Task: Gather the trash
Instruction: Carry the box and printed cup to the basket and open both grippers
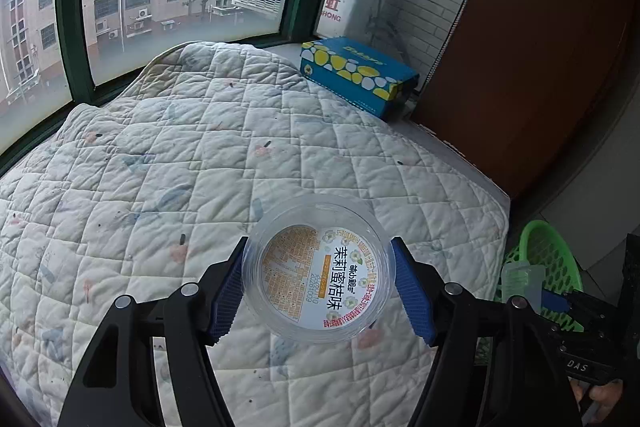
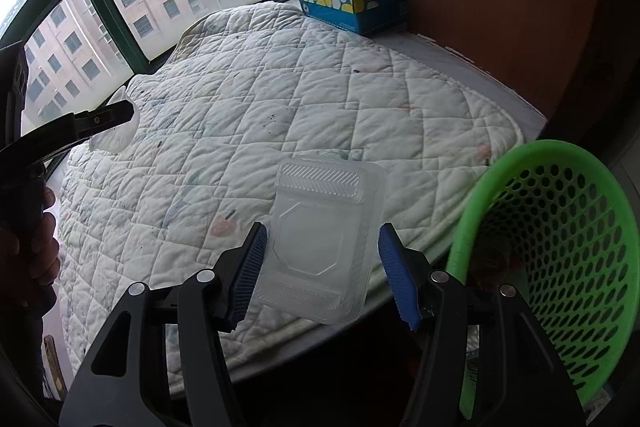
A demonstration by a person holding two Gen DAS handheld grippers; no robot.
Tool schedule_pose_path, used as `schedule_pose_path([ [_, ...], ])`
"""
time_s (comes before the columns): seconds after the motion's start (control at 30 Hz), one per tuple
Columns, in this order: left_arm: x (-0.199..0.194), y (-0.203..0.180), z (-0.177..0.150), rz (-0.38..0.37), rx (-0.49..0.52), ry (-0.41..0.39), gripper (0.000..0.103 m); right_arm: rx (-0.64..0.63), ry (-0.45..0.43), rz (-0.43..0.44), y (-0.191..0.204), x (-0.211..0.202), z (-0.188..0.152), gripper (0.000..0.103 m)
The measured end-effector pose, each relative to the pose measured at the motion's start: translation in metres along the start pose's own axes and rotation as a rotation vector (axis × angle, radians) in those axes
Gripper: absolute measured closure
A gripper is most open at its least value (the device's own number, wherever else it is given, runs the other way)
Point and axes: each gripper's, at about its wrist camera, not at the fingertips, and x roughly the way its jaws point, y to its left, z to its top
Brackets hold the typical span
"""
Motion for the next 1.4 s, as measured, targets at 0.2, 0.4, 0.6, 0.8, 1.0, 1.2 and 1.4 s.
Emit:
schedule_pose_path([
  [0.2,-0.013,-0.054,-0.013,-0.067,0.046,-0.013,0.037,0.039,-0.039,-0.035,-0.035,-0.027,-0.017,0.045],
  [0.4,-0.022,-0.105,-0.023,-0.134,0.106,-0.022,0.037,0.086,-0.077,-0.087,-0.071,-0.054,-0.032,0.045],
  [0.6,-0.026,-0.147,-0.029,-0.192,0.142,-0.022,0.037,0.145,-0.108,-0.127,-0.108,-0.077,-0.046,0.045],
  [0.8,-0.026,-0.182,-0.036,-0.236,0.186,-0.012,0.037,0.194,-0.125,-0.17,-0.136,-0.092,-0.057,0.045],
  [1.0,-0.022,-0.21,-0.039,-0.27,0.223,-0.003,0.037,0.23,-0.127,-0.193,-0.158,-0.098,-0.066,0.045],
  [1.2,-0.016,-0.229,-0.04,-0.301,0.234,0.016,0.037,0.253,-0.117,-0.207,-0.171,-0.097,-0.072,0.045],
  [1.4,-0.008,-0.243,-0.043,-0.326,0.241,0.037,0.037,0.276,-0.12,-0.213,-0.18,-0.101,-0.077,0.038],
])
